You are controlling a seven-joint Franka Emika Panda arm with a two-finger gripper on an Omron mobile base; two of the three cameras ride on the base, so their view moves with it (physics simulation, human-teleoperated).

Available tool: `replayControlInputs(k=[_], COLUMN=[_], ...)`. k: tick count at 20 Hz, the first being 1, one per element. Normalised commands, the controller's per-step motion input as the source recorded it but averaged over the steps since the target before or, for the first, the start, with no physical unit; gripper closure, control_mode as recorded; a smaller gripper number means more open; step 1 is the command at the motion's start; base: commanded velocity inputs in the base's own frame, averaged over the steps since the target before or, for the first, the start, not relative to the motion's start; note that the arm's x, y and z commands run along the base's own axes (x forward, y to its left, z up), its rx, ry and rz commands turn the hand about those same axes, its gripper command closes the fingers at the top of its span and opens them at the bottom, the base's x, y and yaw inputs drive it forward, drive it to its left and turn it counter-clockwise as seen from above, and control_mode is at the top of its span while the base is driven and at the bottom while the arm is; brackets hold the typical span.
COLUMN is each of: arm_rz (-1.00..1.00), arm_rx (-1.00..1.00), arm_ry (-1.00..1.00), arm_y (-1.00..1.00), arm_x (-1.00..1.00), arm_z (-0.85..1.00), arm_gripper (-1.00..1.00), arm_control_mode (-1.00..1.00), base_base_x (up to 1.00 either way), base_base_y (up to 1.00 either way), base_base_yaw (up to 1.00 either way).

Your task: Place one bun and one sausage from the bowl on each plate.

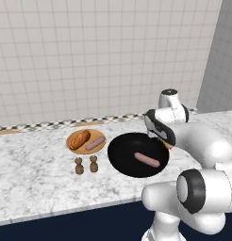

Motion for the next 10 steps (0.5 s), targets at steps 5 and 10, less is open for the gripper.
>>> replayControlInputs(k=[5, 10], arm_rz=[-0.06, 0.00], arm_rx=[0.00, 0.00], arm_ry=[0.00, 0.00], arm_y=[-0.99, -0.77], arm_x=[0.29, 0.85], arm_z=[0.71, -0.18], arm_gripper=[1.00, 1.00], arm_control_mode=[-1.00, -1.00], base_base_x=[0.00, 0.00], base_base_y=[0.00, 0.00], base_base_yaw=[0.00, 0.00])
